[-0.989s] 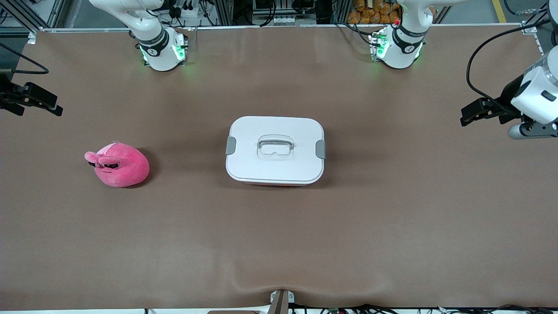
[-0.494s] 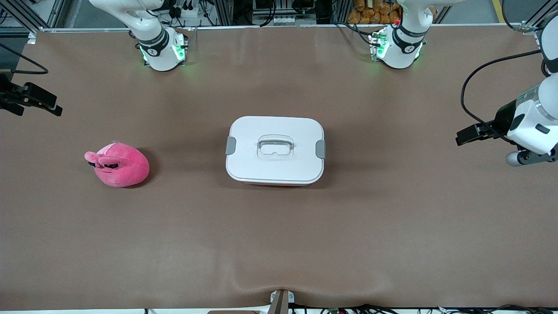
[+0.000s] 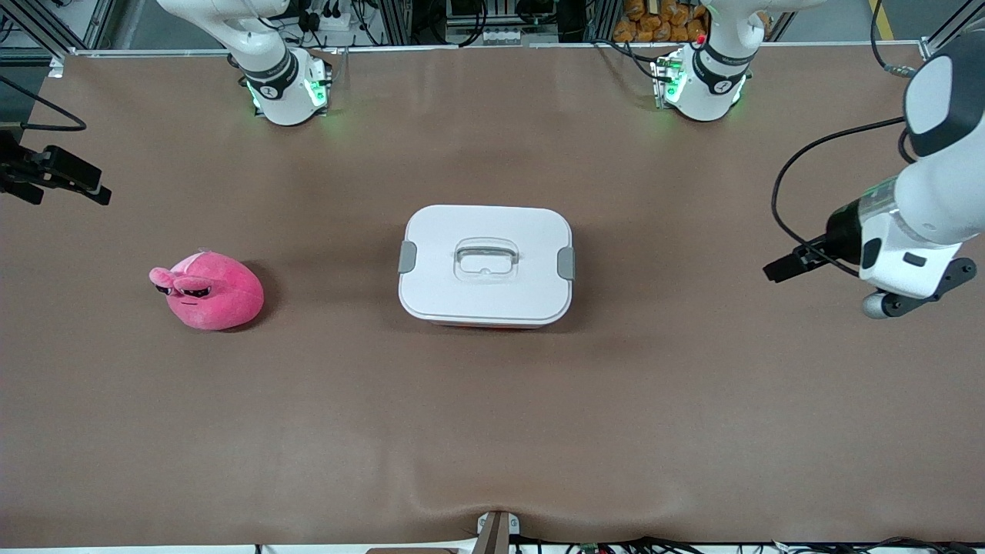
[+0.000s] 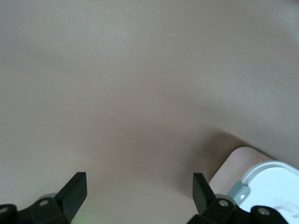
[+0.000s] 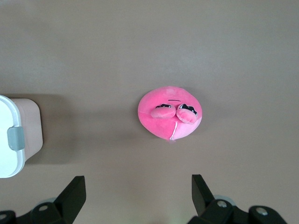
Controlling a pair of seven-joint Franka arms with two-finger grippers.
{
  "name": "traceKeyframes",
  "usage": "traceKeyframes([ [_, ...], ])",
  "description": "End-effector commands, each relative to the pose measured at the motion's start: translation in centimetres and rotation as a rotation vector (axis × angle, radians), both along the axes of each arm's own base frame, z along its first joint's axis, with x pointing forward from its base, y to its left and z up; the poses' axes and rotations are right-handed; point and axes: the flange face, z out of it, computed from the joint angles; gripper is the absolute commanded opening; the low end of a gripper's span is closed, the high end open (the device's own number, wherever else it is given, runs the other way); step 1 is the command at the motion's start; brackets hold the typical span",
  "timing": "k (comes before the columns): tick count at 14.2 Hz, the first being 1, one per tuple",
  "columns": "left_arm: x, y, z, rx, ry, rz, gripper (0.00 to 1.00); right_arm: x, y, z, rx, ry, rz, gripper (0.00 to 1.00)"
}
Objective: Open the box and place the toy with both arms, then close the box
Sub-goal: 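Reach the left gripper to the box lid handle while the right gripper reaches the toy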
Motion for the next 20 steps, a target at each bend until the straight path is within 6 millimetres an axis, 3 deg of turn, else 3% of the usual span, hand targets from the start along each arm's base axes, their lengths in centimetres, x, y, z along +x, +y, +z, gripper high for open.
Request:
traceKeyframes([
  [1, 0.4, -2.8, 0.0, -0.008, -0.009, 0.083, 1.0, 0.8, 0.3, -0.5, -0.005, 0.006, 0.005, 1.0],
  [3, 0.5, -4.9, -0.7, -0.006, -0.01, 0.123, 1.0, 2.0, 0.7, -2.4, 0.002, 0.034, 0.011, 1.0],
  [7, -0.2, -10.9, -2.2, -0.008, -0.009, 0.25, 1.0, 3.6, 3.1, -5.7, -0.011, 0.085, 0.054, 1.0],
  [10, -1.0, -14.3, -2.7, -0.009, -0.006, 0.351, 1.0, 4.7, 3.8, -6.9, -0.011, 0.069, 0.07, 1.0],
  [11, -0.9, -14.7, -2.7, -0.016, -0.015, 0.39, 1.0, 5.2, 3.9, -8.6, -0.012, 0.097, 0.106, 1.0],
  [16, -1.4, -19.2, -3.8, -0.056, -0.013, 0.59, 1.0, 5.5, 2.7, -15.6, 0.004, 0.116, 0.254, 1.0],
  [18, -1.8, -21.1, -4.1, -0.067, -0.014, 0.688, 1.0, 5.3, 1.0, -17.8, 0.016, 0.089, 0.397, 1.0],
  [20, -1.8, -21.5, -4.1, -0.078, -0.016, 0.719, 1.0, 4.9, -0.5, -19.5, 0.02, 0.063, 0.494, 1.0],
])
